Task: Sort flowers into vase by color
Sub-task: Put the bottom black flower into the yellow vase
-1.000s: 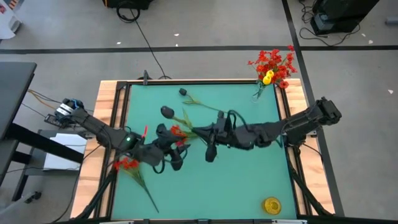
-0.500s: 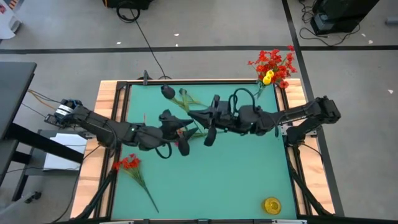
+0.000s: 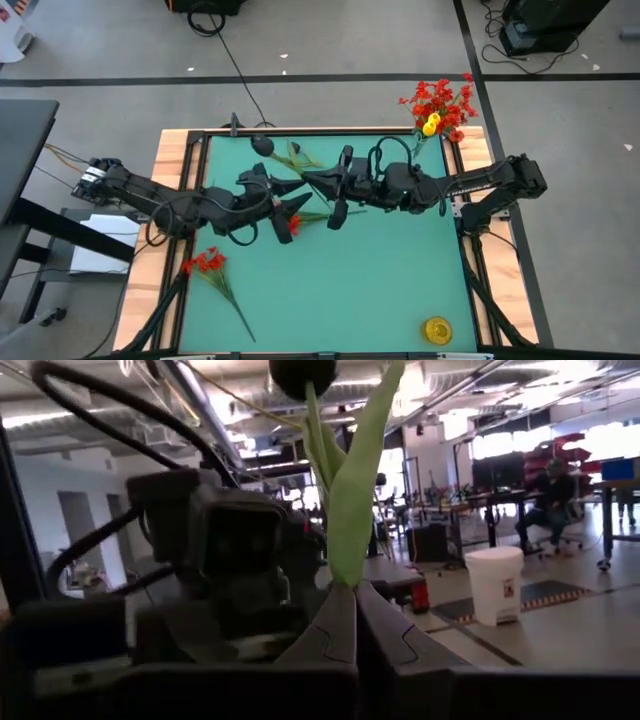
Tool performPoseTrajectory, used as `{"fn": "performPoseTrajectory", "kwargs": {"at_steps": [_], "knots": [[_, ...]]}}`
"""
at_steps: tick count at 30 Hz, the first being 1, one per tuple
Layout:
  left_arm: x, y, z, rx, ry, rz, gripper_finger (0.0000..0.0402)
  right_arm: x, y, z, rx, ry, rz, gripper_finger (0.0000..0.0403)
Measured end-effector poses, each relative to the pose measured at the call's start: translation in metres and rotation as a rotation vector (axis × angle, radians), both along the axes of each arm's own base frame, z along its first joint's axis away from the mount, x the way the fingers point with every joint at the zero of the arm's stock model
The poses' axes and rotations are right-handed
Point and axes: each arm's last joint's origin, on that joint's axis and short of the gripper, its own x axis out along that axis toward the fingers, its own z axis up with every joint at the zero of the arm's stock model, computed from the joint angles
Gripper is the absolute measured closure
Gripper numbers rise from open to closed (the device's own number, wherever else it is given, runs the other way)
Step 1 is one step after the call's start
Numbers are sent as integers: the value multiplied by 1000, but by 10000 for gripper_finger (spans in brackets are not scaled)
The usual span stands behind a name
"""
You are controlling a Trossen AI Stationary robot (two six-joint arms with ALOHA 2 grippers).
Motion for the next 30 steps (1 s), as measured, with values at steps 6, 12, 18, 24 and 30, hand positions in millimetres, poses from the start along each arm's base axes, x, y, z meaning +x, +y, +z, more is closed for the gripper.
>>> {"fn": "performPoseTrajectory", "kwargs": {"at_steps": [6,12,18,24,30], "knots": [[4,8,0,-12,-9,-53,245,0,-1,2,-8,-26,34,403],[8,16,-1,-39,-20,-100,261,0,-1,3,-10,-33,60,403],[9,16,-1,-27,-24,-165,325,0,-1,3,10,-35,76,396],[9,14,-6,-19,39,-229,391,-2,-3,0,75,18,94,344],[4,9,-18,-85,168,-286,398,-19,-15,-2,103,226,203,287]]}}
